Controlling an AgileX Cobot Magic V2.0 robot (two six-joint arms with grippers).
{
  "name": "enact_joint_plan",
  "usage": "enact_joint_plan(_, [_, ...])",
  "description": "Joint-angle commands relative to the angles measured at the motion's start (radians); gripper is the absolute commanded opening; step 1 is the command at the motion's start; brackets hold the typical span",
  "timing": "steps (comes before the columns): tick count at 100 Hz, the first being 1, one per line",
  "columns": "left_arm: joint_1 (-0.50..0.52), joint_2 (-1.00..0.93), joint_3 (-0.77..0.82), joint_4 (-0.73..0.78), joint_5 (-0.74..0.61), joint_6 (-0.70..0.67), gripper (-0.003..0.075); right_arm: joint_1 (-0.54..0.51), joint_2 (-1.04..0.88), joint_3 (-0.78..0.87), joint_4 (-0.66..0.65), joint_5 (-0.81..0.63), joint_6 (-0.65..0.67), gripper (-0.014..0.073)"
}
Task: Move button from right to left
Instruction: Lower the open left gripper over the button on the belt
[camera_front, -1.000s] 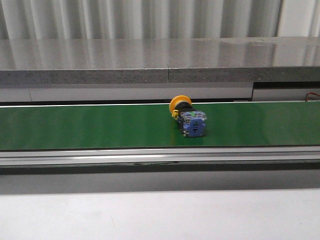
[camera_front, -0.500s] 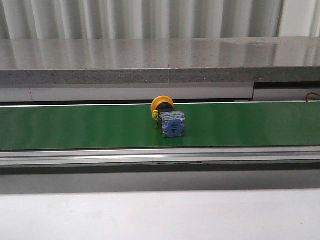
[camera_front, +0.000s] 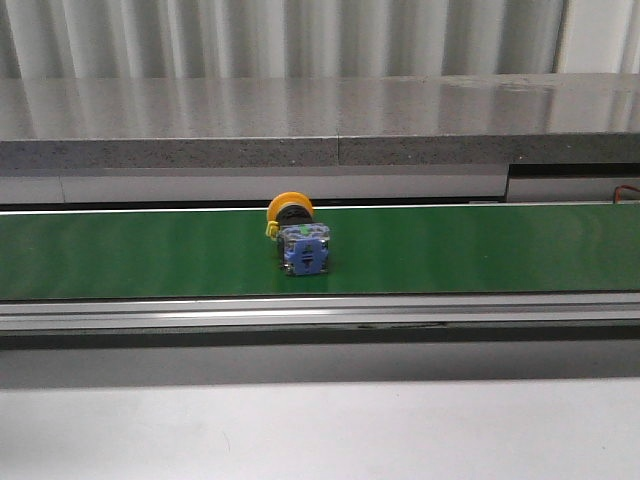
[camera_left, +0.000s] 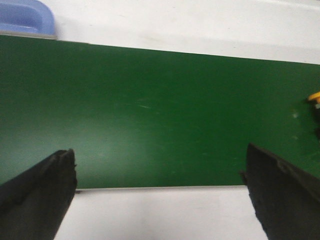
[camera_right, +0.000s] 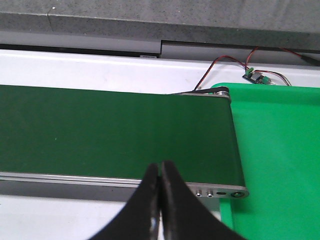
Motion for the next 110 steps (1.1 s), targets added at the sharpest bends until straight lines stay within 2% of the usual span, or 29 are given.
enact_joint_plan(1, [-0.068,0.054,-0.074,0.005,-0.066,-0.032,0.0659,0.000,0.003,-0.023,0.014,-0.073,-0.010,-0.0067])
enact_joint_plan(27, [-0.235,0.255,-0.192,0.197,-0.066,-0.205,0.0659,0.000,0.003,-0.023,0.014,-0.073,-0.010,-0.0067])
enact_joint_plan(43, [-0.296,0.344,-0.263,0.220,-0.070,-0.237,0.0659,0.000,0.003,-0.023,0.014,-0.073,-0.010,-0.0067])
enact_joint_plan(75, [-0.340,0.452,-0.380,0.220,-0.080,-0.239,0.0659,0.000,0.003,-0.023,0.014,-0.073,-0.010,-0.0067])
enact_joint_plan(110, [-0.371,0.529,-0.400,0.217,-0.054,-0.239,0.0659,0.000,0.003,-0.023,0.014,-0.071,-0.010,-0.0067])
